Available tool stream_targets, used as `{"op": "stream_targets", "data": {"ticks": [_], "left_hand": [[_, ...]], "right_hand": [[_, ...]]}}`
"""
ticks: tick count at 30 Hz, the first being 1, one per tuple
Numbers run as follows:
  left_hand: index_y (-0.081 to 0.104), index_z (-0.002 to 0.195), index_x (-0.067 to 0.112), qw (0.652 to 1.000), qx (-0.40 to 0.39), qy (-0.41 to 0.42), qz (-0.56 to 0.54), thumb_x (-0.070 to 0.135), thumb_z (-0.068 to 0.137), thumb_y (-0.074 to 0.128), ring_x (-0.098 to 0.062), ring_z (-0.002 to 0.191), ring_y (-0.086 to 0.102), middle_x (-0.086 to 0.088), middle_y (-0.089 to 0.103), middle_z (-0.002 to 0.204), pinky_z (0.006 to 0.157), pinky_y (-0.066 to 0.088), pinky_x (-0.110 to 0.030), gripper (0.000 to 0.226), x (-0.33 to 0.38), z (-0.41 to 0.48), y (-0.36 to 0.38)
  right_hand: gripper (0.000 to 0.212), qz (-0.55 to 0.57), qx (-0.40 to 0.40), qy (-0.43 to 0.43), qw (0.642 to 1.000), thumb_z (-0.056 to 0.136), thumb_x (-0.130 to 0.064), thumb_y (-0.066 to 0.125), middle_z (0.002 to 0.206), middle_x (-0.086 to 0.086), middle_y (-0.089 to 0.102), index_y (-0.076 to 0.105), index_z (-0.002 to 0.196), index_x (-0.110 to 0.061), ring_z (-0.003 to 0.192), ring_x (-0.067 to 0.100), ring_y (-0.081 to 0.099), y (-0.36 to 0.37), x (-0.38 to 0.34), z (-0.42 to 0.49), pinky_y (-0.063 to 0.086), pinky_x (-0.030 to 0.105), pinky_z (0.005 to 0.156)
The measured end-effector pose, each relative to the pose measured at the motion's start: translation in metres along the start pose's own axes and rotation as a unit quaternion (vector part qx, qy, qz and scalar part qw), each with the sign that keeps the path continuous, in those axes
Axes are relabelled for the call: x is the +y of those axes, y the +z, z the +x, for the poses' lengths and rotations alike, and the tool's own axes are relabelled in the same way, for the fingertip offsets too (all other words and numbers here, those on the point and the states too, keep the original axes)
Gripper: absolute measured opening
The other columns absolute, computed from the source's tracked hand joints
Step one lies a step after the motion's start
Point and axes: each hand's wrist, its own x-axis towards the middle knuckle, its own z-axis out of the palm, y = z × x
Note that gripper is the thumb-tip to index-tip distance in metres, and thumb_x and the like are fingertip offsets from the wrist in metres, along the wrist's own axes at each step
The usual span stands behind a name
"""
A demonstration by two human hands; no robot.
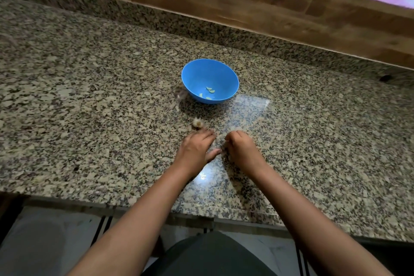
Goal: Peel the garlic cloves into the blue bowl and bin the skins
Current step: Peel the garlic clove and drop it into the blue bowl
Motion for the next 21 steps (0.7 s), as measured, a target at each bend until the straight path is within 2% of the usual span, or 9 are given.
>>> {"op": "stream_targets", "data": {"ticks": [3, 7, 10, 12, 14, 16, 18, 20, 21], "left_hand": [[0.038, 0.142, 0.018, 1.000, -0.001, 0.008, 0.016, 0.046, 0.094, 0.045, -0.011, 0.141, 0.025, 0.004, 0.035, 0.150, 0.114, 0.010, -0.027, 0.055, 0.000, -0.001, 0.000], [0.039, 0.142, 0.017, 1.000, 0.002, 0.007, 0.016, 0.044, 0.095, 0.045, -0.012, 0.140, 0.026, 0.003, 0.036, 0.149, 0.114, 0.010, -0.027, 0.054, 0.003, -0.001, -0.004], [0.038, 0.142, 0.017, 1.000, 0.000, 0.005, 0.011, 0.043, 0.095, 0.045, -0.012, 0.141, 0.025, 0.003, 0.036, 0.150, 0.114, 0.009, -0.027, 0.054, 0.004, -0.002, -0.005], [0.038, 0.143, 0.018, 1.000, 0.000, 0.002, 0.008, 0.043, 0.096, 0.045, -0.011, 0.141, 0.024, 0.004, 0.035, 0.150, 0.114, 0.008, -0.026, 0.054, 0.003, -0.002, -0.004], [0.038, 0.142, 0.018, 1.000, 0.003, 0.006, 0.009, 0.044, 0.095, 0.045, -0.011, 0.141, 0.024, 0.004, 0.035, 0.150, 0.114, 0.008, -0.026, 0.054, 0.002, -0.002, -0.003], [0.042, 0.140, 0.017, 1.000, -0.005, 0.006, 0.002, 0.044, 0.094, 0.047, -0.011, 0.140, 0.025, 0.004, 0.037, 0.149, 0.114, 0.009, -0.026, 0.054, 0.002, -0.002, -0.003], [0.053, 0.131, 0.018, 0.998, -0.004, -0.017, -0.054, 0.040, 0.092, 0.053, -0.013, 0.134, 0.036, 0.004, 0.048, 0.140, 0.111, 0.018, -0.028, 0.045, 0.004, -0.001, -0.004], [0.065, 0.114, 0.017, 0.980, 0.028, -0.074, -0.183, 0.032, 0.088, 0.062, -0.013, 0.112, 0.055, 0.003, 0.064, 0.117, 0.098, 0.039, -0.025, 0.030, 0.010, 0.001, -0.011], [0.068, 0.106, 0.016, 0.959, 0.038, -0.106, -0.259, 0.028, 0.086, 0.066, -0.009, 0.098, 0.060, 0.004, 0.067, 0.104, 0.086, 0.046, -0.017, 0.022, 0.015, 0.003, -0.016]], "right_hand": [[0.011, -0.032, -0.001, -0.021, 0.999, 0.089, -0.007, 0.059, 0.086, 0.009, 0.057, 0.062, 0.088, 0.003, 0.077, 0.021, 0.055, 0.005, 0.003, -0.002, 0.047, 0.023, 0.066], [0.016, -0.081, 0.058, -0.066, 0.993, 0.070, 0.008, 0.072, 0.068, 0.011, 0.053, 0.057, 0.069, 0.003, 0.062, 0.014, 0.041, 0.006, -0.005, -0.005, 0.032, 0.020, 0.053], [0.010, -0.092, 0.114, -0.109, 0.983, 0.072, 0.008, 0.055, 0.061, 0.012, 0.052, 0.056, 0.064, 0.003, 0.055, 0.018, 0.045, 0.005, -0.009, -0.008, 0.030, 0.020, 0.050], [0.016, -0.081, 0.102, -0.122, 0.984, 0.077, 0.003, 0.046, 0.062, 0.012, 0.051, 0.056, 0.065, 0.003, 0.055, 0.022, 0.048, 0.008, -0.010, -0.009, 0.034, 0.022, 0.047], [0.008, -0.045, 0.061, -0.077, 0.994, 0.079, 0.005, 0.057, 0.070, 0.014, 0.053, 0.058, 0.071, 0.004, 0.064, 0.023, 0.049, 0.010, -0.009, -0.005, 0.040, 0.028, 0.052], [0.004, 0.054, 0.030, 0.046, 0.997, 0.083, 0.001, 0.059, 0.083, 0.011, 0.057, 0.063, 0.082, 0.001, 0.077, 0.022, 0.052, 0.010, -0.007, -0.001, 0.045, 0.029, 0.067], [0.009, 0.224, 0.033, 0.193, 0.955, 0.086, -0.003, 0.060, 0.089, 0.006, 0.064, 0.068, 0.091, -0.005, 0.085, 0.018, 0.059, 0.007, -0.008, -0.001, 0.050, 0.027, 0.079], [0.011, 0.404, 0.067, 0.286, 0.866, 0.085, -0.004, 0.064, 0.091, 0.006, 0.069, 0.069, 0.095, -0.006, 0.085, 0.017, 0.063, 0.003, -0.010, -0.004, 0.053, 0.028, 0.082], [0.012, 0.468, 0.079, 0.314, 0.823, 0.085, -0.004, 0.065, 0.090, 0.008, 0.070, 0.070, 0.095, -0.005, 0.081, 0.016, 0.064, 0.001, -0.012, -0.007, 0.054, 0.027, 0.078]]}}
